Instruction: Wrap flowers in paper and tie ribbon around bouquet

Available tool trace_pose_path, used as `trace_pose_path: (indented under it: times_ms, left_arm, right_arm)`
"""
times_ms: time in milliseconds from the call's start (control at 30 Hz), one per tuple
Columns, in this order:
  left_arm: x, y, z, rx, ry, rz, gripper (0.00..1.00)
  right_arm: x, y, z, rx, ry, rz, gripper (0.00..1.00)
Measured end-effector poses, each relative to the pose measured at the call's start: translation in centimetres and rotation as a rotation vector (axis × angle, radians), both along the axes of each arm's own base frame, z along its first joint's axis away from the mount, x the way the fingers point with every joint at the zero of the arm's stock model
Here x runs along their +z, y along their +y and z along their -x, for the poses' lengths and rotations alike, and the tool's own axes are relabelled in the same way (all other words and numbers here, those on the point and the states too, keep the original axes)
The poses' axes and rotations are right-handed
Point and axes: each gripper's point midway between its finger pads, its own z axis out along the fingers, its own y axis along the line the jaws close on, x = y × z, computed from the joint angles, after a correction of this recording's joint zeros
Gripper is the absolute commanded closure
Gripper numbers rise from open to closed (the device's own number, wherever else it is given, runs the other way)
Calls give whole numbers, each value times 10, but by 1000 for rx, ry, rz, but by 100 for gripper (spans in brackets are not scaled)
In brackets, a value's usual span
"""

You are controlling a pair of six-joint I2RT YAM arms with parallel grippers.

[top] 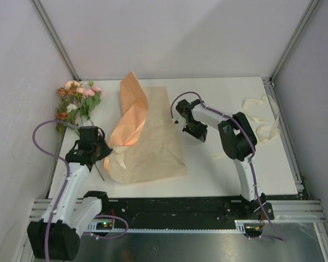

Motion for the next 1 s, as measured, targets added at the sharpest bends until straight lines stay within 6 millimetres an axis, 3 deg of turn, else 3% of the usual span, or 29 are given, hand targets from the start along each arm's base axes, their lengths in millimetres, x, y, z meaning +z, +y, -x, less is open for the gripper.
trace_pose_path:
  times_ms: [133,267,400,567,633,700,800,900,1000]
  left_arm:
    - [-33,17,16,111,143,20,98]
    - [-47,24,27,191,198,61,95]
    - [-53,25,31,236,217,110,94]
    - [-54,22,32,257,226,163,88]
    - [-54,20,32,254,226,182,80]
    - [-52,12,31,235,227,222,65]
    - [-48,-2,32,171,225,281,42]
    - [-32,-11,32,88,196,312,11]
    - [3,-3,27,46,100,300,2]
  right_arm:
    - [1,-7,27,-40,109,-35,69]
    - [6,4,43,-135,214,-209,48]
    - [25,31,39,-170,219,-417,34]
    - [63,94,39,-20,158,-578,32]
    - [70,126,40,62,140,-608,33]
    - [68,154,40,124,128,-621,34]
    - [47,182,41,192,129,-583,36]
    - [12,178,45,217,149,-477,37]
    - [11,169,37,237,115,-419,37]
